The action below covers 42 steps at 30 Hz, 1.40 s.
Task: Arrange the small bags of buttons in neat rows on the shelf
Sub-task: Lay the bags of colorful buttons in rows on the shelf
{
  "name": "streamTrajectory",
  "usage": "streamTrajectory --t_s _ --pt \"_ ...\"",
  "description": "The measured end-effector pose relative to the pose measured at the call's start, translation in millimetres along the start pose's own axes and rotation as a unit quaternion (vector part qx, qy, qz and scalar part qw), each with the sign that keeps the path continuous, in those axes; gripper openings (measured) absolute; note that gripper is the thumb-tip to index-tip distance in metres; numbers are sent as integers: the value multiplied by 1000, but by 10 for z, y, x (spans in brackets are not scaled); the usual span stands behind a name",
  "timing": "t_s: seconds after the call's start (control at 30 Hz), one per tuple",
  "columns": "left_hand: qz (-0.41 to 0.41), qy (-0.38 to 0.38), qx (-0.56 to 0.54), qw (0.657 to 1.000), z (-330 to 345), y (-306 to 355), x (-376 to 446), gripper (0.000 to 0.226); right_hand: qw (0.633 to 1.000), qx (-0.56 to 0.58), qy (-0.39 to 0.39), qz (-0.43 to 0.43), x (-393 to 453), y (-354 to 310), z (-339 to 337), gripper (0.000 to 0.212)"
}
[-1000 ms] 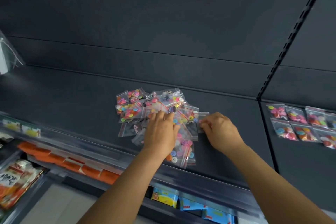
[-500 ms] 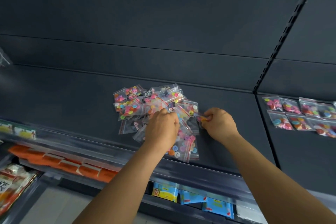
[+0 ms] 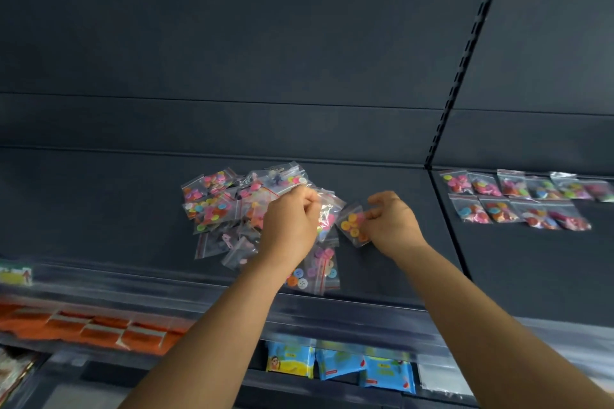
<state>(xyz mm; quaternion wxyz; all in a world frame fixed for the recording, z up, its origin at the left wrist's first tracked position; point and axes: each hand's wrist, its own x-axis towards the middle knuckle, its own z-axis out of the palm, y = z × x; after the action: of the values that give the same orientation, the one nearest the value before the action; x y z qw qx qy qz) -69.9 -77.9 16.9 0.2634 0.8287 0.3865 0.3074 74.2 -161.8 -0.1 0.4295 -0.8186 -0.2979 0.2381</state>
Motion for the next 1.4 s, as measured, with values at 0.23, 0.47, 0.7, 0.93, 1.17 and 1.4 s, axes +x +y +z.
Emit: streamTrajectory --t_s 0.23,0.47,0.7,0.93,1.17,1.4 --pt "13 -45 -94 994 371 424 -10 12 996 62 49 -29 -182 66 -605 11" --pt "-33 -127 -165 977 1040 1032 -115 17 989 90 112 20 -235 601 -1406 18" --pt "-70 -170 -138 973 1644 1424 -244 19 991 21 124 48 -176 1148 -1867 26" --pt "-32 -146 -18 989 1800 1516 -309 42 986 -136 97 7 -144 1268 -1882 36" --pt "168 -188 100 963 1779 1416 -393 31 950 -275 16 -147 -172 1307 -1956 26" --pt "181 -208 92 957 1891 1444 -401 33 948 -290 60 -116 -148 1349 -1936 19"
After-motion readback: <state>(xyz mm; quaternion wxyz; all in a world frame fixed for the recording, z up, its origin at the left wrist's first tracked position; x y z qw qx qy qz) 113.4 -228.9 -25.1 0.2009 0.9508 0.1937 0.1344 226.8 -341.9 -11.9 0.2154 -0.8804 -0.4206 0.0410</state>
